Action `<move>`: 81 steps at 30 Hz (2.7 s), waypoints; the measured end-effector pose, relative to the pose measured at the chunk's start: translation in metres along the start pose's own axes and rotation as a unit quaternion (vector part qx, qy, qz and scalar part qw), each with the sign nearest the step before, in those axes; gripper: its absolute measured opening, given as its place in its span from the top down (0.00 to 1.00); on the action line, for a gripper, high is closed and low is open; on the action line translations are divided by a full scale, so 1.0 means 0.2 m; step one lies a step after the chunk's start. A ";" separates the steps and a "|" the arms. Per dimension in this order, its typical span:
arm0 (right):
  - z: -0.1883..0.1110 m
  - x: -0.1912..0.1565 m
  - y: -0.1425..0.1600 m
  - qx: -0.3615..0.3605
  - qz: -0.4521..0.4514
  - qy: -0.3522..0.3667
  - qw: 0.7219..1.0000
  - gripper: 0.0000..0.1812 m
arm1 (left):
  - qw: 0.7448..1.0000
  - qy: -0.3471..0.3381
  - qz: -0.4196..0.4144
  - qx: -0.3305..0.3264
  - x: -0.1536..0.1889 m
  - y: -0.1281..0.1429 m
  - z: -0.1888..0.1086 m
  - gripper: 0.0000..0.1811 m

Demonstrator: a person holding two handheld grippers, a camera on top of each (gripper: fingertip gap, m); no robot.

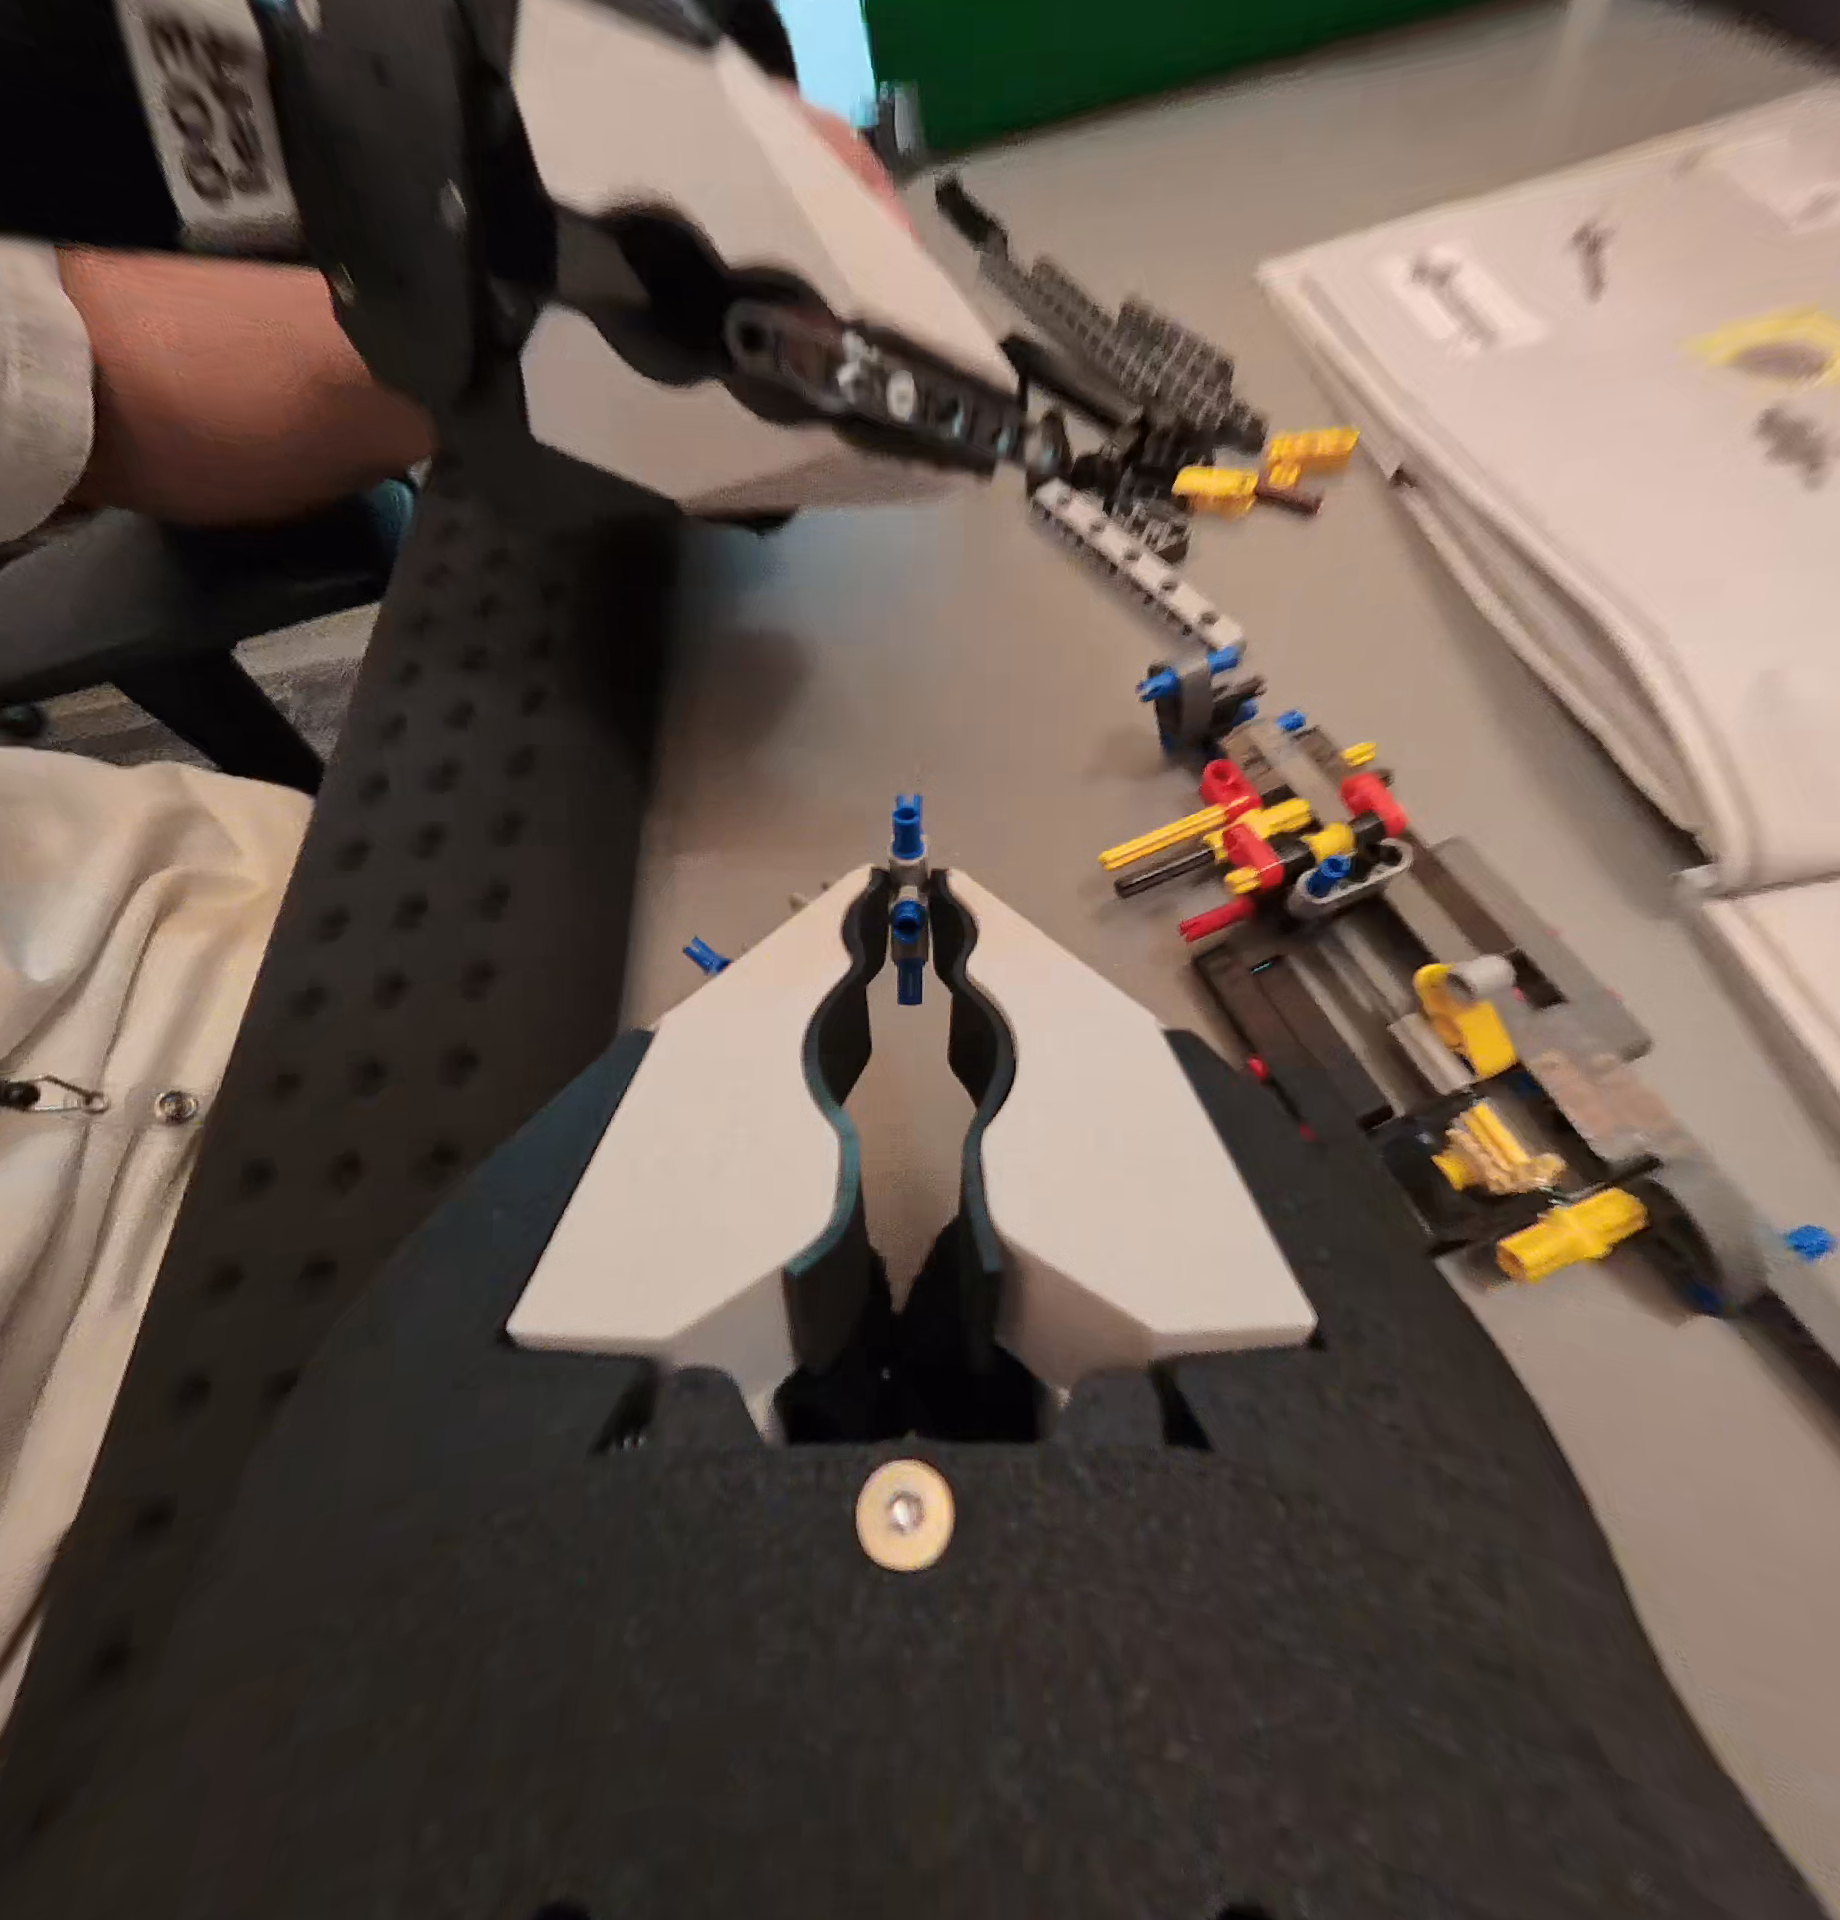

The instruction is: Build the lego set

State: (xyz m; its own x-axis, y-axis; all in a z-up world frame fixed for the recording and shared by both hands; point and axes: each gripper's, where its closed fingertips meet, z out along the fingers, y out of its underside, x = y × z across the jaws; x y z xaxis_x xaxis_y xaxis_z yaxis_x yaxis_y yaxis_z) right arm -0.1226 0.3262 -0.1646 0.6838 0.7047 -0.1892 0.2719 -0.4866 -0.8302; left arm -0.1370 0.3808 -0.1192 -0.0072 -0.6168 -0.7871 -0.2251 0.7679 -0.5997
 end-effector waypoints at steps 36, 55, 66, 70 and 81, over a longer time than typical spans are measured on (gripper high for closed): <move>0.22 0.13 -0.24 -0.101 -0.208 0.032 0.972 0.97 | 0.962 0.127 -0.240 -0.026 0.05 0.18 -0.11 0.96; 0.13 0.02 -0.27 -0.091 -0.171 -0.037 0.980 0.97 | 0.905 0.243 -0.349 0.028 0.11 0.08 -0.14 0.96; 0.17 -0.03 -0.27 -0.081 -0.168 -0.065 0.980 0.97 | 0.886 0.268 -0.374 0.057 0.10 0.02 -0.16 0.96; 0.19 -0.05 -0.27 -0.068 -0.150 -0.090 0.982 0.97 | 0.871 0.277 -0.398 0.082 0.07 -0.01 -0.18 0.96; 0.21 -0.07 -0.27 -0.053 -0.102 -0.138 0.984 0.96 | 0.844 0.264 -0.449 0.129 -0.04 -0.05 -0.22 0.97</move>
State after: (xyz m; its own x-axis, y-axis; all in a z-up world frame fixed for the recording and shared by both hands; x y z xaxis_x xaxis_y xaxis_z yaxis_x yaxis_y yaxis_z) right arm -0.1757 0.3633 -0.1396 0.4012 0.8997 -0.1718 0.4636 -0.3612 -0.8091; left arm -0.1769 0.3705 -0.1000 -0.3950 -0.9087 0.1352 -0.1526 -0.0802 -0.9850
